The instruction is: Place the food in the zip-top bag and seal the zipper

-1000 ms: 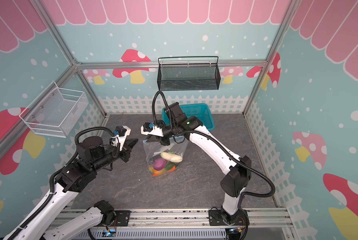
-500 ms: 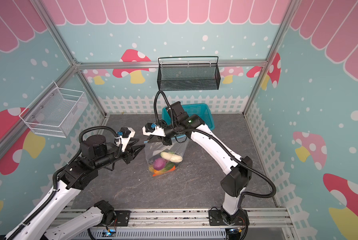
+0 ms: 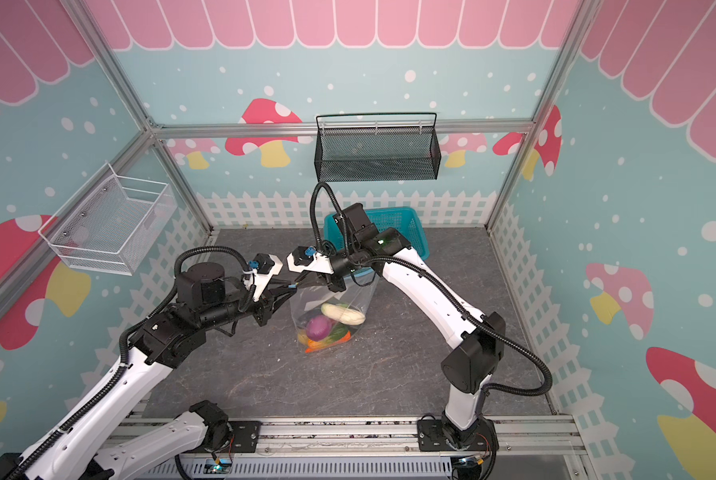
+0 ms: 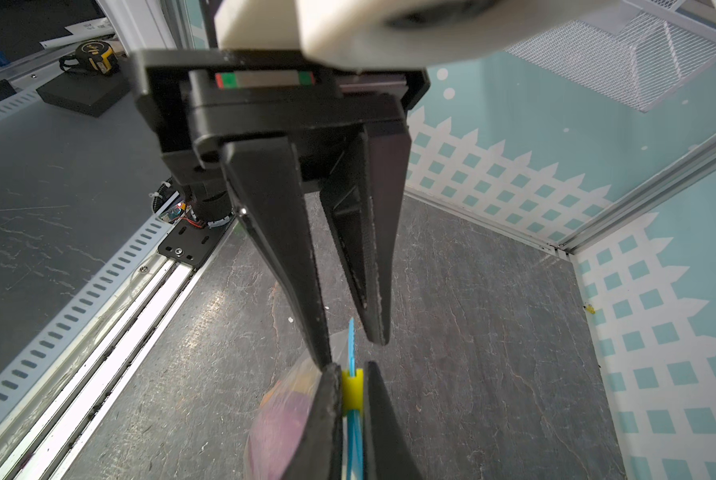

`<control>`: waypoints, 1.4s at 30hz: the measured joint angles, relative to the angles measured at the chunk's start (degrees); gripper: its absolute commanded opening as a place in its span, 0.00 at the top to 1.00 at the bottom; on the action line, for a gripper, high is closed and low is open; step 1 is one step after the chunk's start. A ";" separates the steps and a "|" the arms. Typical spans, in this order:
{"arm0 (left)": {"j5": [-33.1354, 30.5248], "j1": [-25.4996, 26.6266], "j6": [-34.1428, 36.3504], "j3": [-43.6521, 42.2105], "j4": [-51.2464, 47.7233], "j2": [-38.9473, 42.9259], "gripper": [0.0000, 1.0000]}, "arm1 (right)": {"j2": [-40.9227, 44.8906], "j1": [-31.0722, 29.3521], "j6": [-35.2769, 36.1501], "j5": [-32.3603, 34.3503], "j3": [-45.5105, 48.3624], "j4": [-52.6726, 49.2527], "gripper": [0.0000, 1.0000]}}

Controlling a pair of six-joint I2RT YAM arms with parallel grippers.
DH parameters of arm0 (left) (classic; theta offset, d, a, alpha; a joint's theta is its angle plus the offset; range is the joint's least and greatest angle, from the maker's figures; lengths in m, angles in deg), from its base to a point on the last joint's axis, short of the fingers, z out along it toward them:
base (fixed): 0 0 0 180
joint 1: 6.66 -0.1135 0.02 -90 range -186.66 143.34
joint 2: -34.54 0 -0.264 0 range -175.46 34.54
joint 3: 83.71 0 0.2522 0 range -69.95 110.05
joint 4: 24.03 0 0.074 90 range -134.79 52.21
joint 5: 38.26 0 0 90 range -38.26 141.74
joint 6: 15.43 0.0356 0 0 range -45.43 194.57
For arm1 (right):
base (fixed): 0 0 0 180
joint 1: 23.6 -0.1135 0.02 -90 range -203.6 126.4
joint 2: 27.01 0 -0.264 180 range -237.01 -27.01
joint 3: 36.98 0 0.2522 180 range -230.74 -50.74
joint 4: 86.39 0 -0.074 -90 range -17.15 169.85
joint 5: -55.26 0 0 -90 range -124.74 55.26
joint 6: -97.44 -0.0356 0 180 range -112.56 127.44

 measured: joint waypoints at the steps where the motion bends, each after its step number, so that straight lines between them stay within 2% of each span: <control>1: 0.11 0.00 -0.02 0.00 0.04 0.02 0.82 | 0.00 0.02 0.02 -0.04 0.00 0.00 1.00; 5: 0.46 0.00 -0.11 0.02 0.26 0.02 0.89 | 0.00 0.26 0.00 -0.31 0.00 -0.02 1.00; 8: 0.74 0.00 -0.20 0.02 0.39 0.02 1.00 | 0.00 0.26 0.00 -0.42 0.00 0.02 1.00; 17: 1.38 -0.22 -0.61 -0.61 0.94 1.03 1.00 | 0.00 0.24 -0.13 -0.46 -0.33 -0.02 1.00; 24: -1.22 -0.22 -2.10 -3.26 3.23 4.22 1.00 | 0.00 0.28 -1.11 -0.04 -0.61 0.07 1.00; 42: -4.50 -0.26 -2.93 -4.44 4.90 5.07 1.00 | 0.00 3.23 -2.64 3.08 -0.61 0.07 0.98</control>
